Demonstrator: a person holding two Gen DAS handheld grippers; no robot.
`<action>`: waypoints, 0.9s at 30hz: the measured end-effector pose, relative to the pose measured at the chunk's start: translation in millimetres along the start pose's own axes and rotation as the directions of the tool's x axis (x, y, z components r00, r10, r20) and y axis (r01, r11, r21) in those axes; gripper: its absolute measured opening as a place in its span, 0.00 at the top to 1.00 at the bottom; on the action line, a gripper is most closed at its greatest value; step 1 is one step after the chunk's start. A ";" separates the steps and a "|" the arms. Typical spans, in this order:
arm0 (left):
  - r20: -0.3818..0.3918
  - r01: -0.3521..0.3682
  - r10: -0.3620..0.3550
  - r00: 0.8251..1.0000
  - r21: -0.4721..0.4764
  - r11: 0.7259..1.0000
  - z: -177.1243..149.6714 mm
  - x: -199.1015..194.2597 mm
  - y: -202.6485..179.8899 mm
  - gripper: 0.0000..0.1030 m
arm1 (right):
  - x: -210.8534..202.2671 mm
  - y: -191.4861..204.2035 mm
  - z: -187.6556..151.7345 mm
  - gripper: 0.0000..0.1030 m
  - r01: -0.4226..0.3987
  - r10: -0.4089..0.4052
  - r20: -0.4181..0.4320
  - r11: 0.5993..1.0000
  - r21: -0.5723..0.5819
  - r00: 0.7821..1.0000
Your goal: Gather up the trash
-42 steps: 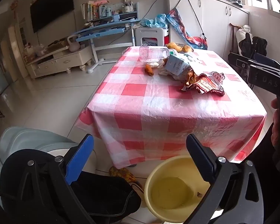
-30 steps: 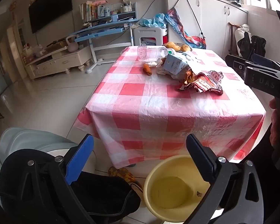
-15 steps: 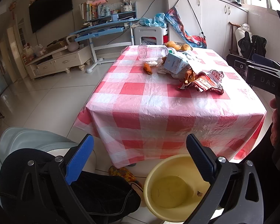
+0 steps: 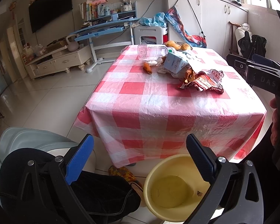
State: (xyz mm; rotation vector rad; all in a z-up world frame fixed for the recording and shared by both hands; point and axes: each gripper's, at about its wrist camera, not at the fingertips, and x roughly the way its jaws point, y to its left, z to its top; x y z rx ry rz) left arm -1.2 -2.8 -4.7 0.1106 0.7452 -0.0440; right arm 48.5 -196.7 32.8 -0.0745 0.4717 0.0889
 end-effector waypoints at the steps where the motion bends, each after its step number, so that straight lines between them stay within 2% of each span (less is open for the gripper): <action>1: -0.002 -0.001 0.001 1.000 -0.001 1.000 -0.4 1.0 0.0 0.07 | -0.5 -0.5 0.9 0.06 0.000 0.000 0.000 1.000 0.001 1.000; 21: -0.010 -0.003 0.003 1.000 -0.004 1.000 -1.1 2.2 0.4 0.07 | -1.0 -1.6 0.9 0.06 -0.005 0.005 -0.008 1.000 0.002 1.000; 27: -0.009 0.014 -0.015 1.000 -0.046 0.999 1.8 1.9 9.2 0.07 | 2.1 -0.3 -2.1 0.06 -0.009 0.009 -0.024 1.000 -0.003 1.000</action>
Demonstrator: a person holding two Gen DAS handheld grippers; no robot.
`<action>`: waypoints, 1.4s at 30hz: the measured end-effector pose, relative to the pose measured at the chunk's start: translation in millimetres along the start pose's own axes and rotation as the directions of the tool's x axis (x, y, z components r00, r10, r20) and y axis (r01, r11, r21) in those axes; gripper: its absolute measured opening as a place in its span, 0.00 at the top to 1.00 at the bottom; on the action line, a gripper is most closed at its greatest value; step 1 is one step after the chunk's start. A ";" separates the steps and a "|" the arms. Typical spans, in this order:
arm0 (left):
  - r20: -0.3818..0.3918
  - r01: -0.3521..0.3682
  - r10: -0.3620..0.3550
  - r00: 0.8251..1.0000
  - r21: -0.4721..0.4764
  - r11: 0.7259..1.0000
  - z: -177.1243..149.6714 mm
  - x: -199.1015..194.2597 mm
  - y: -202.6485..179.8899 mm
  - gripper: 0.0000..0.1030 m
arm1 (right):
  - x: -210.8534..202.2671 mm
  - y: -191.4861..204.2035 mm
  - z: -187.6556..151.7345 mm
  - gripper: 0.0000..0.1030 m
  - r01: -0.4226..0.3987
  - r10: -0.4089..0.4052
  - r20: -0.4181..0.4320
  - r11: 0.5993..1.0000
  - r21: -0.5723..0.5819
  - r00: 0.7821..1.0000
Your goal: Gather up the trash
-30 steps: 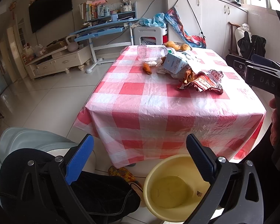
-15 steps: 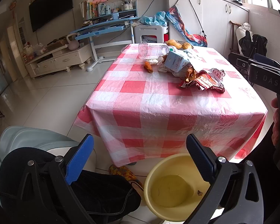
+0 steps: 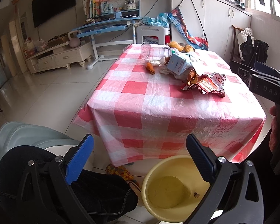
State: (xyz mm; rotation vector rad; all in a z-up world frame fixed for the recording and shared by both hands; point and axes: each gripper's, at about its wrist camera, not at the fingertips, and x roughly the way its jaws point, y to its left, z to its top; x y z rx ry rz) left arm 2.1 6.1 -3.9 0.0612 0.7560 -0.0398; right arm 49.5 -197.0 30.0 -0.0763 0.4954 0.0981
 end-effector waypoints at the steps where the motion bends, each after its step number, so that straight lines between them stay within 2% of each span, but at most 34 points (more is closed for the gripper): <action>1: 0.002 0.005 -0.005 1.000 -0.007 1.000 0.8 -0.5 1.4 0.07 | 0.4 0.6 -1.4 0.06 0.000 0.000 -0.005 1.000 -0.002 1.000; 11: 0.033 0.014 -0.013 0.999 -0.044 0.999 7.9 -1.7 4.2 0.07 | -3.5 -10.6 -4.9 0.06 -0.015 0.015 -0.050 1.000 -0.006 0.999; 18: 0.029 -0.013 0.014 0.999 -0.039 0.999 9.1 1.5 0.7 0.07 | -6.6 -17.3 -9.2 0.06 -0.011 0.010 -0.058 1.000 -0.009 0.998; 25: 0.023 -0.009 0.011 1.000 -0.047 0.999 10.8 3.0 0.8 0.07 | -3.6 -18.4 -8.9 0.06 -0.033 0.033 -0.074 0.999 0.000 0.997; 34: 0.004 0.009 -0.009 1.000 -0.084 0.996 35.7 12.0 16.5 0.07 | 9.3 -20.7 -5.0 0.06 -0.086 0.100 -0.130 0.990 0.108 0.986; 38: -0.009 0.003 -0.004 1.000 -0.083 0.997 49.5 27.4 19.3 0.07 | 16.8 -25.2 -8.0 0.06 -0.086 0.106 -0.169 0.989 0.124 0.980; 42: -0.013 0.007 -0.007 1.000 -0.068 0.998 65.9 43.7 16.8 0.09 | 26.1 -39.9 -9.6 0.06 -0.094 0.133 -0.203 0.977 0.192 0.970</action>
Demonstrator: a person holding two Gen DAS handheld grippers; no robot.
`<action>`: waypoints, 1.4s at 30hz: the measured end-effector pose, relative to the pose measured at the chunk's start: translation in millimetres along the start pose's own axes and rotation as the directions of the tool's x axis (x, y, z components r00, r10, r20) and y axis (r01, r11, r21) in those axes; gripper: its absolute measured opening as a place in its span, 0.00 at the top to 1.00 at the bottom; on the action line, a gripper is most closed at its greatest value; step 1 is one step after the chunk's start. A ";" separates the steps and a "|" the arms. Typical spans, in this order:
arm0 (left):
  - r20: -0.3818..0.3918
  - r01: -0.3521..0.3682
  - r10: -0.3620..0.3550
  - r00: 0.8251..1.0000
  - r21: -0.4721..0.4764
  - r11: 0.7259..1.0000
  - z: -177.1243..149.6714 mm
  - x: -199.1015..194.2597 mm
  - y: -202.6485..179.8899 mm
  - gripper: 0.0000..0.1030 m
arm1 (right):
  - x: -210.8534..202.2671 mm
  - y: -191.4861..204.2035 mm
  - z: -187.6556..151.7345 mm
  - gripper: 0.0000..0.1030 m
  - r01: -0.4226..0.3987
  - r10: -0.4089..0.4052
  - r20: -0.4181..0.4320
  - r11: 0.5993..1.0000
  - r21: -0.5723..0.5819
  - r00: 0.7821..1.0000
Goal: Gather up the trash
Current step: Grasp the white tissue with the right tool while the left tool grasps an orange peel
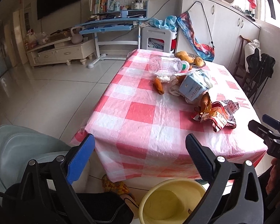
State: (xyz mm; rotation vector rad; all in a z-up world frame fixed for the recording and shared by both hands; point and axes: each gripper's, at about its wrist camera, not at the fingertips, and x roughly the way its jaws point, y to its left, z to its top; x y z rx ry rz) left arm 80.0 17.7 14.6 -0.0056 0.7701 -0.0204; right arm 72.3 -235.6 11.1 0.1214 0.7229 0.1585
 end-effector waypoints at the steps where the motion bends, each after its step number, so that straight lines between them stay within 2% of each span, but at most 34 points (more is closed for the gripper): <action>1: -0.001 -0.001 0.001 1.000 0.005 1.000 4.6 4.8 -1.0 0.09 | 2.9 -4.0 1.4 0.06 -0.009 0.009 -0.009 1.000 0.019 1.000; 5: -0.019 -0.001 0.001 1.000 0.010 1.000 18.8 22.6 -4.2 0.09 | 15.5 -7.5 7.6 0.06 -0.032 0.034 -0.041 0.998 0.051 0.999; 13: -0.057 0.001 -0.003 0.998 -0.036 0.999 43.7 60.9 0.3 0.09 | 37.5 -3.3 34.3 0.06 -0.042 0.043 -0.041 0.999 0.004 0.998; 21: -0.086 -0.021 0.019 0.996 -0.017 1.000 75.7 110.1 -9.5 0.10 | 75.9 -4.4 68.4 0.09 -0.111 0.110 -0.064 0.994 -0.015 0.992; 23: -0.095 -0.021 0.019 0.995 -0.023 1.000 84.2 123.1 -10.9 0.12 | 90.9 -7.8 74.6 0.20 -0.132 0.132 -0.092 0.991 0.008 0.987; 27: -0.107 -0.027 0.022 0.994 -0.045 0.999 100.6 148.0 -10.0 0.17 | 112.2 -15.4 75.8 0.29 -0.161 0.168 -0.135 0.985 0.064 0.976; 32: -0.132 -0.029 0.027 0.991 -0.016 0.999 112.3 181.2 -17.7 0.24 | 123.4 -11.0 75.4 0.56 -0.215 0.224 -0.176 0.974 0.066 0.959; 33: -0.143 -0.025 0.024 0.989 -0.008 1.000 112.6 188.0 -20.5 0.27 | 124.3 -10.8 75.4 0.59 -0.226 0.235 -0.179 0.972 0.070 0.955; 35: -0.161 -0.008 0.009 0.987 0.005 1.000 112.5 199.6 -25.6 0.33 | 124.2 -10.6 75.7 0.73 -0.240 0.250 -0.177 0.968 0.077 0.952; 36: -0.163 0.013 -0.012 0.986 0.004 1.000 112.5 203.2 -27.4 0.37 | 122.8 -11.2 75.8 0.76 -0.246 0.256 -0.172 0.966 0.079 0.951; 38: -0.170 0.057 -0.057 0.984 -0.004 0.998 113.0 207.4 -30.3 0.54 | 120.4 -12.6 77.0 0.86 -0.253 0.264 -0.157 0.964 0.084 0.952; 40: -0.174 0.108 -0.109 0.979 -0.014 0.994 112.7 207.2 -33.9 0.81 | 113.8 -14.1 78.9 0.89 -0.258 0.266 -0.129 0.963 0.078 0.955; 41: -0.174 0.117 -0.118 0.978 -0.013 0.993 111.9 204.8 -36.2 0.86 | 109.6 -14.9 80.9 0.89 -0.263 0.270 -0.107 0.962 0.074 0.957; 42: -0.175 0.114 -0.115 0.978 -0.014 0.993 111.6 202.4 -36.3 0.86 | 105.1 -16.7 84.1 0.89 -0.266 0.272 -0.084 0.961 0.073 0.959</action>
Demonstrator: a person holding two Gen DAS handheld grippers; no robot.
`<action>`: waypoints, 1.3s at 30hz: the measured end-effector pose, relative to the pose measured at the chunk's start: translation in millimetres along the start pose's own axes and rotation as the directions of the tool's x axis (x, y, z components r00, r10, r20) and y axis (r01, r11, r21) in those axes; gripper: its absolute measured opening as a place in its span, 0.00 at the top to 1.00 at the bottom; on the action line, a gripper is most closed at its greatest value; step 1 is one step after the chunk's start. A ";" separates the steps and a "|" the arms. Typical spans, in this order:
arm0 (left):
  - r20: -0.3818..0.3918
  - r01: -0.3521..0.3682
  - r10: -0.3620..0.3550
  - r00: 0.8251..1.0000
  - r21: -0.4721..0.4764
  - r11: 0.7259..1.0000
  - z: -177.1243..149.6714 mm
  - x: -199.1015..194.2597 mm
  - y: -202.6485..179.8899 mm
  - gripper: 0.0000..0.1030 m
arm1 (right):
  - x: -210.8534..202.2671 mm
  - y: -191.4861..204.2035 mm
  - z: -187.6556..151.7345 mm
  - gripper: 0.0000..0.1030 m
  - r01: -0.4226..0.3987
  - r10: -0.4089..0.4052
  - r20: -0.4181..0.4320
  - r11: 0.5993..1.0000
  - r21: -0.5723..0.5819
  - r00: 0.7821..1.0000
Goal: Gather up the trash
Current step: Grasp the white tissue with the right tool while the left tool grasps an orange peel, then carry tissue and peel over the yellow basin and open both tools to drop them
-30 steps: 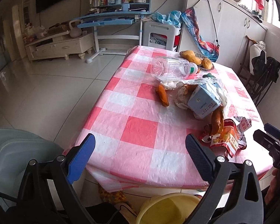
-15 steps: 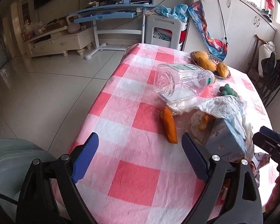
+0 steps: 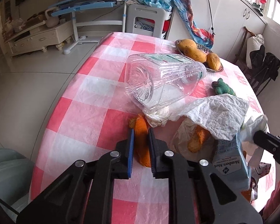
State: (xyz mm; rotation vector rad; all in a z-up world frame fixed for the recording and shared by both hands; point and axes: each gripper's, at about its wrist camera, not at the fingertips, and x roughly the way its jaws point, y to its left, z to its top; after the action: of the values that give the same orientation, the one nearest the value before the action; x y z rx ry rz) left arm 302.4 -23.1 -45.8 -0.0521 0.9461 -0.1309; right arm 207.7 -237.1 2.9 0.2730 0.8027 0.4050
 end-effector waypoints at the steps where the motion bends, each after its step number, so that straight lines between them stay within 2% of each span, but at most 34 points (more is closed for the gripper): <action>1: 0.000 0.008 -0.008 1.000 -0.012 1.000 -2.2 -3.0 3.1 0.87 | -6.0 0.1 2.5 0.89 -0.004 0.004 0.029 1.000 0.001 1.000; 6: 0.007 0.078 -0.078 0.997 -0.119 0.990 -14.7 -25.0 29.5 0.88 | -43.1 7.8 4.7 0.89 -0.057 0.058 0.163 0.998 -0.006 0.985; 9: 0.037 0.115 -0.111 0.993 -0.140 0.983 -23.8 -47.0 36.7 0.88 | -55.4 19.1 0.1 0.89 -0.095 0.097 0.185 0.995 -0.016 0.978; 13: 0.082 0.164 -0.152 0.985 -0.158 0.974 -43.4 -80.3 40.5 0.88 | -65.6 40.0 -18.5 0.89 -0.150 0.155 0.167 0.988 -0.041 0.974; 17: 0.089 0.186 -0.174 0.981 -0.153 0.971 -69.7 -104.5 40.8 0.88 | -70.6 64.1 -53.5 0.89 -0.207 0.212 0.089 0.976 -0.060 0.973; 22: 0.094 0.196 -0.185 0.978 -0.125 0.973 -100.1 -129.2 37.2 0.88 | -64.6 93.9 -103.6 0.89 -0.231 0.224 -0.083 0.969 -0.090 0.971; 26: 0.094 0.194 -0.185 0.978 -0.094 0.977 -122.2 -145.4 31.9 0.88 | -46.0 100.0 -141.5 0.88 -0.184 0.162 -0.248 0.980 -0.070 0.955; 30: 0.072 0.187 -0.182 0.981 -0.071 0.980 -143.7 -152.1 24.2 0.88 | -30.1 93.2 -160.9 0.86 -0.112 0.086 -0.350 0.992 -0.056 0.933; 31: 0.066 0.187 -0.182 0.981 -0.069 0.980 -149.2 -153.6 22.8 0.88 | -31.3 90.8 -161.0 0.75 -0.085 0.062 -0.340 0.995 -0.055 0.938; 32: 0.060 0.187 -0.183 0.981 -0.068 0.980 -154.2 -154.9 22.0 0.88 | -34.8 87.6 -159.4 0.60 -0.067 0.048 -0.324 0.997 -0.048 0.945; 33: 0.055 0.187 -0.183 0.982 -0.068 0.980 -158.6 -155.9 21.5 0.88 | -39.4 83.9 -156.2 0.55 -0.054 0.041 -0.300 0.998 -0.036 0.953; 35: 0.046 0.183 -0.180 0.983 -0.070 0.981 -167.0 -158.8 21.4 0.88 | -50.7 76.1 -149.1 0.47 -0.019 0.015 -0.238 1.000 -0.013 0.971; 39: 0.018 0.180 -0.180 0.984 -0.049 0.982 -183.3 -161.9 15.3 0.88 | -78.2 64.4 -139.8 0.42 0.012 -0.007 -0.088 0.999 0.047 0.996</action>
State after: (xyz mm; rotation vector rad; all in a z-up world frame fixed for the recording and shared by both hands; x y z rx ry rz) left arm 61.4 16.3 -24.0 -0.1855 0.9306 -0.2734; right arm 39.4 -203.3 -15.5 0.2970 0.8998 0.3914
